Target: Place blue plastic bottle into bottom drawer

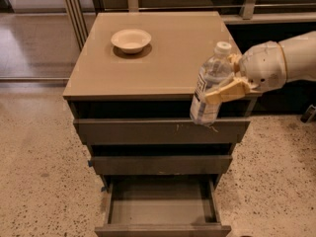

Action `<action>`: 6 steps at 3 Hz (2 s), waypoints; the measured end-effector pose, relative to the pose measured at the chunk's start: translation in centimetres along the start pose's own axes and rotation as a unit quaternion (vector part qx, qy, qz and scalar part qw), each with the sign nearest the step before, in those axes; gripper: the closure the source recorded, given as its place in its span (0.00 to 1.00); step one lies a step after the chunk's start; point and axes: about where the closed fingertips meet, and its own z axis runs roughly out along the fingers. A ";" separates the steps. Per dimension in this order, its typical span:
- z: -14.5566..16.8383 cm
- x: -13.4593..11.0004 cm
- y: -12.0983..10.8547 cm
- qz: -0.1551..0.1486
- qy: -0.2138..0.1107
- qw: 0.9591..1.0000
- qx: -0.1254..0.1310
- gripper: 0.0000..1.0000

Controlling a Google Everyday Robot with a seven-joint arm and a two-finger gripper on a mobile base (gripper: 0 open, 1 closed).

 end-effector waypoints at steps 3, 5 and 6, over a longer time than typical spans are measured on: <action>8.3 15.1 7.4 0.086 0.012 0.995 -0.049 1.00; 10.5 23.2 4.7 0.040 0.047 0.998 0.001 1.00; 12.6 29.1 2.7 0.022 0.044 0.998 0.025 1.00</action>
Offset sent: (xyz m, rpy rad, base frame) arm -0.0761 0.0171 -0.3158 -0.0478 0.3541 0.0187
